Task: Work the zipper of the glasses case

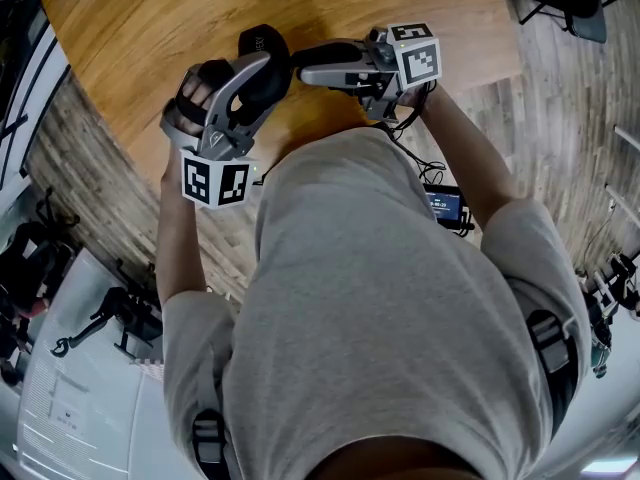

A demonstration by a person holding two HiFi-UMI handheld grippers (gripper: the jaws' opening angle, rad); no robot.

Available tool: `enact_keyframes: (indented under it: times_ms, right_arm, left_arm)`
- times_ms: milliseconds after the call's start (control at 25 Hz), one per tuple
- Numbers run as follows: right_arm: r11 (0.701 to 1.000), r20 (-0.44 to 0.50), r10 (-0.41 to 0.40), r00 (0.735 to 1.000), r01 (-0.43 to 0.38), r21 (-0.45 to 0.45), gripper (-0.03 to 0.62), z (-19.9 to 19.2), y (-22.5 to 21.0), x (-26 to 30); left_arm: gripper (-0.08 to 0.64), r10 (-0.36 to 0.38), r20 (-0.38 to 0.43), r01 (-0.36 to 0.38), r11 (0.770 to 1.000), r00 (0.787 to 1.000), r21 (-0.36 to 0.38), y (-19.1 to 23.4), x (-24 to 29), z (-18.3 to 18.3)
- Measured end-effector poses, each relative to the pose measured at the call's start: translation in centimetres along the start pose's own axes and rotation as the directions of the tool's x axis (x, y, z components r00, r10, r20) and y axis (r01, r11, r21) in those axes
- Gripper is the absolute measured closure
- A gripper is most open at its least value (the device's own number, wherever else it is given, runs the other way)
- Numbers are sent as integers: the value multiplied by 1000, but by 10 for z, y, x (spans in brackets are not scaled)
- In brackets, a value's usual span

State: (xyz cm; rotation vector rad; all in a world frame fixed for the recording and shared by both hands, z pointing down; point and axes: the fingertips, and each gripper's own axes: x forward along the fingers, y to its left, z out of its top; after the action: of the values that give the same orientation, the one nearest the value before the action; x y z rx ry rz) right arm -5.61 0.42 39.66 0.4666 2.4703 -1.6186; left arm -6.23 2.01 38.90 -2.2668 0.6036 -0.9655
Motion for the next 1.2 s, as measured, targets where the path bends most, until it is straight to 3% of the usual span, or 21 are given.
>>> enact_keyframes:
  times_ms: [160, 320, 680, 1200]
  right_arm:
    - [996, 42, 40, 998, -43, 78, 428, 0, -1, 0]
    - [994, 39, 22, 999, -26, 102, 428, -1, -4, 1]
    - [999, 31, -54, 998, 54, -3, 554, 1, -8, -4]
    - [993, 29, -79, 996, 81, -81, 558, 6, -4, -2]
  left_arm:
    - [288, 4, 3, -4, 1000, 1000, 11, 0, 0, 2]
    - [288, -3, -4, 3, 1000, 1000, 27, -1, 1, 1]
    - [288, 6, -46, -5, 1000, 999, 29, -3, 5, -9]
    - [288, 36, -45, -36, 999, 998, -4, 3, 6, -12]
